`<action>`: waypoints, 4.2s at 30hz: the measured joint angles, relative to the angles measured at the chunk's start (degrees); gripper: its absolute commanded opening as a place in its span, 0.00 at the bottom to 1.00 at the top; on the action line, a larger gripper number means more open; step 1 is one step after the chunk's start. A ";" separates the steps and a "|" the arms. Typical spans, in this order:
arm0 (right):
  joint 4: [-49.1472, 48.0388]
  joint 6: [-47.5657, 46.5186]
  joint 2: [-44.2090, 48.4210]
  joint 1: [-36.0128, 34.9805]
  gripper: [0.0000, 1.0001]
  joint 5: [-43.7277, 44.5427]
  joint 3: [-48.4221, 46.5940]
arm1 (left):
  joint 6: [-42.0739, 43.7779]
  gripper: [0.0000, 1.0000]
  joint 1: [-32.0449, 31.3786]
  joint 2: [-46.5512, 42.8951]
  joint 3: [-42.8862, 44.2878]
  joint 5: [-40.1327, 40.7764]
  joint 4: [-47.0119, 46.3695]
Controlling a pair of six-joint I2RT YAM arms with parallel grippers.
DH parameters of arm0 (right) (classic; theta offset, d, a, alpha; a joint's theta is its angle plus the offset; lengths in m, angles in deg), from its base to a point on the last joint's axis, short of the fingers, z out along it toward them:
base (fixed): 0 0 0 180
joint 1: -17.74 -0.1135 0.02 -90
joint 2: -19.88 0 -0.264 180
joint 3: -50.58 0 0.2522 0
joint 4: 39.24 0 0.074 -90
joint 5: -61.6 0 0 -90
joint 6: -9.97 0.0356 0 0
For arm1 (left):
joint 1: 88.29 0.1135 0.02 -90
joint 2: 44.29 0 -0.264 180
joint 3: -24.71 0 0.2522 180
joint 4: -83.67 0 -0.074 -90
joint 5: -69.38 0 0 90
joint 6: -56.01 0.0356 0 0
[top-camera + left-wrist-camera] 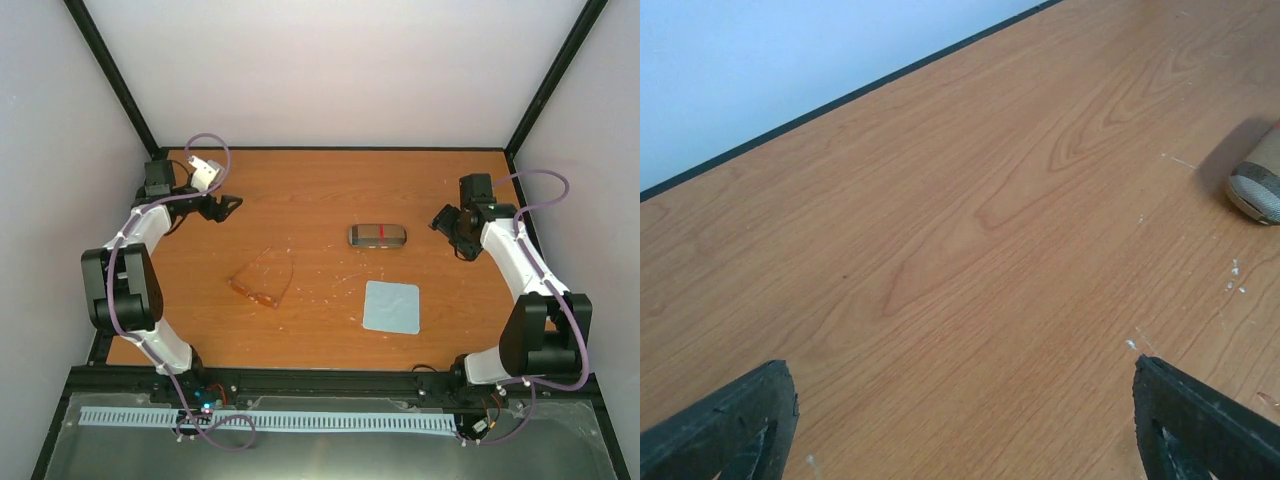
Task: Organize the sunglasses
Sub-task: Adjust the sunglasses case at the center of the board.
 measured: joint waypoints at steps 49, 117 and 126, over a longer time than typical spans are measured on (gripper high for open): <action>12.81 22.86 -42.91 -15.63 0.89 -23.63 -37.18 | 7.34 0.91 -1.25 3.72 -1.33 7.06 0.83; 17.49 -11.58 -55.15 -7.48 0.03 -24.39 -49.37 | 2.93 0.82 -0.96 7.26 -2.23 7.13 -0.94; 20.98 -13.73 -49.42 -7.89 0.18 -23.15 -39.95 | 2.91 0.83 -0.96 7.26 -2.25 6.71 -1.01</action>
